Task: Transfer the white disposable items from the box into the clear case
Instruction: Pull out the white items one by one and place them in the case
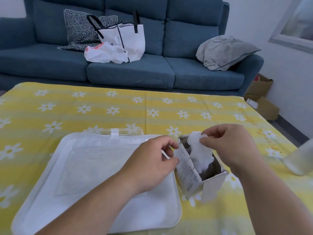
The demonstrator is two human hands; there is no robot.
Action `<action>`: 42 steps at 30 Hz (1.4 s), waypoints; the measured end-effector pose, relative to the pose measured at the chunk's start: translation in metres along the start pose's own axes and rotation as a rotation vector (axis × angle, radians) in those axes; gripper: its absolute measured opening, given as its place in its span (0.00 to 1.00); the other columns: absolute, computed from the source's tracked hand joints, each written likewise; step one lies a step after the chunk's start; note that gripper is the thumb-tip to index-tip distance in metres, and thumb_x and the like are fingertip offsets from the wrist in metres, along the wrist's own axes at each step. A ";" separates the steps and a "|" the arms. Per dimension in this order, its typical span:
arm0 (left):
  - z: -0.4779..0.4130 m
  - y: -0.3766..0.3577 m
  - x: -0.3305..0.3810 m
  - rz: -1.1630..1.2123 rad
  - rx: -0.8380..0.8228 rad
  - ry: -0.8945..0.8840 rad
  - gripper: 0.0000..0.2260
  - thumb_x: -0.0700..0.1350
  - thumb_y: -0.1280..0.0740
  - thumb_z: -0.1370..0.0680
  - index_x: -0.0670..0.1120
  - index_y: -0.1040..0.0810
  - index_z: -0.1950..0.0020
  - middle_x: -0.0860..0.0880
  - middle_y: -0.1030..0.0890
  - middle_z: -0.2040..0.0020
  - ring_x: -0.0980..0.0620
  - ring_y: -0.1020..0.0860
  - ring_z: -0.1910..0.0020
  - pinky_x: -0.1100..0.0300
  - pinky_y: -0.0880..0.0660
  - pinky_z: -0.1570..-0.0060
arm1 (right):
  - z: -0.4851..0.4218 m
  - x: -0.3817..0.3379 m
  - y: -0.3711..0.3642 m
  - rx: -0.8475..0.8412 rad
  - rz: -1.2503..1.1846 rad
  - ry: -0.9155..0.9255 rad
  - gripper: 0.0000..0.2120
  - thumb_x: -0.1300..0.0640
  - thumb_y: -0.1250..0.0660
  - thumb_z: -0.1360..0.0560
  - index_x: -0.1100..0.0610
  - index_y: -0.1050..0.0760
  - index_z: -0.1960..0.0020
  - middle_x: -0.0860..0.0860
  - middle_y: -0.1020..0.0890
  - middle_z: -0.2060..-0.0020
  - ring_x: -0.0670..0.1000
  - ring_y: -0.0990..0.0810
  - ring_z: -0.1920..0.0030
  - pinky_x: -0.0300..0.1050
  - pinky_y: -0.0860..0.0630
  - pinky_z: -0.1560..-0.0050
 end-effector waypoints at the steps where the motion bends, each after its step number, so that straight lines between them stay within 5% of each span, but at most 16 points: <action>1: 0.000 0.000 0.001 0.008 0.002 -0.003 0.10 0.46 0.29 0.23 0.58 0.23 0.45 0.55 0.20 0.52 0.56 0.21 0.59 0.66 0.25 0.59 | 0.001 -0.003 0.001 0.005 0.012 0.026 0.07 0.60 0.25 0.29 0.51 0.17 0.65 0.52 0.17 0.69 0.54 0.22 0.68 0.45 0.27 0.65; 3: 0.000 -0.001 0.003 0.034 -0.001 -0.014 0.14 0.46 0.29 0.23 0.59 0.25 0.40 0.57 0.21 0.48 0.59 0.20 0.57 0.68 0.25 0.57 | 0.004 -0.011 -0.001 -0.023 0.036 0.086 0.09 0.56 0.27 0.26 0.49 0.16 0.65 0.49 0.15 0.67 0.52 0.19 0.64 0.43 0.26 0.64; 7: -0.001 -0.003 0.005 0.221 -0.048 0.014 0.25 0.49 0.30 0.22 0.68 0.32 0.29 0.58 0.21 0.40 0.64 0.20 0.47 0.71 0.26 0.49 | 0.010 -0.027 -0.015 -0.162 0.037 0.194 0.09 0.54 0.31 0.22 0.45 0.15 0.56 0.38 0.17 0.56 0.30 0.22 0.56 0.26 0.31 0.62; 11: -0.002 -0.006 0.005 0.365 -0.094 0.059 0.21 0.45 0.30 0.21 0.63 0.25 0.32 0.54 0.19 0.40 0.64 0.19 0.46 0.66 0.25 0.43 | 0.016 -0.031 -0.027 -0.289 0.012 0.230 0.09 0.56 0.31 0.22 0.44 0.14 0.53 0.38 0.14 0.56 0.35 0.19 0.53 0.26 0.26 0.57; 15: -0.004 0.000 -0.003 0.460 -0.042 0.130 0.17 0.36 0.33 0.21 0.51 0.20 0.35 0.53 0.17 0.41 0.58 0.19 0.42 0.57 0.24 0.36 | 0.014 -0.027 -0.026 -0.249 -0.118 0.199 0.07 0.60 0.24 0.29 0.47 0.16 0.56 0.47 0.14 0.56 0.50 0.16 0.52 0.50 0.19 0.47; 18: -0.004 0.004 -0.007 0.570 -0.001 0.170 0.16 0.32 0.35 0.21 0.46 0.19 0.37 0.48 0.16 0.41 0.55 0.18 0.43 0.59 0.23 0.38 | 0.010 -0.020 -0.022 -0.216 -0.120 0.170 0.20 0.62 0.22 0.33 0.45 0.20 0.46 0.42 0.17 0.51 0.39 0.20 0.49 0.38 0.24 0.51; 21: -0.005 0.012 -0.008 0.677 0.074 0.133 0.14 0.31 0.32 0.24 0.44 0.17 0.42 0.46 0.14 0.47 0.52 0.16 0.45 0.59 0.22 0.39 | 0.015 -0.014 -0.038 -0.354 0.065 0.127 0.31 0.60 0.22 0.35 0.40 0.26 0.36 0.41 0.17 0.50 0.38 0.19 0.52 0.33 0.23 0.59; 24: -0.005 0.026 -0.011 0.781 0.212 0.099 0.10 0.36 0.26 0.32 0.45 0.12 0.52 0.48 0.15 0.57 0.51 0.18 0.52 0.57 0.22 0.40 | 0.014 -0.007 -0.044 -0.365 0.211 0.133 0.13 0.59 0.27 0.37 0.49 0.18 0.53 0.48 0.16 0.62 0.53 0.19 0.65 0.52 0.22 0.63; 26: -0.006 0.034 -0.013 0.839 0.277 0.090 0.11 0.39 0.26 0.36 0.45 0.12 0.54 0.45 0.15 0.55 0.49 0.18 0.52 0.56 0.21 0.41 | 0.012 -0.008 -0.043 -0.352 0.200 0.132 0.04 0.59 0.28 0.37 0.55 0.19 0.62 0.52 0.20 0.69 0.53 0.28 0.71 0.48 0.30 0.68; 30: -0.004 0.046 -0.016 0.927 0.351 0.096 0.18 0.40 0.23 0.41 0.41 0.15 0.52 0.42 0.14 0.53 0.47 0.16 0.52 0.55 0.20 0.45 | 0.012 -0.012 -0.036 -0.323 0.208 0.089 0.15 0.64 0.27 0.34 0.50 0.25 0.74 0.43 0.30 0.80 0.47 0.36 0.75 0.37 0.39 0.75; 37: 0.000 0.061 -0.027 0.921 0.501 0.147 0.05 0.34 0.26 0.29 0.40 0.17 0.56 0.42 0.15 0.58 0.45 0.16 0.56 0.51 0.19 0.47 | 0.008 -0.010 -0.033 -0.318 0.211 0.084 0.08 0.65 0.27 0.36 0.56 0.22 0.69 0.45 0.28 0.77 0.46 0.35 0.76 0.38 0.37 0.75; 42: -0.001 0.058 -0.024 0.929 0.461 0.141 0.09 0.31 0.31 0.25 0.45 0.21 0.59 0.47 0.19 0.62 0.47 0.20 0.60 0.55 0.18 0.59 | 0.016 -0.015 -0.036 -0.434 0.132 0.099 0.07 0.66 0.24 0.36 0.57 0.19 0.66 0.46 0.26 0.75 0.46 0.32 0.75 0.38 0.35 0.72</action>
Point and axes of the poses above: each hand's wrist, its own z-axis away from the middle knuckle, its own y-axis out of the back of the hand, x = y × z, the point moved 8 cm from there along -z, towards the middle knuckle
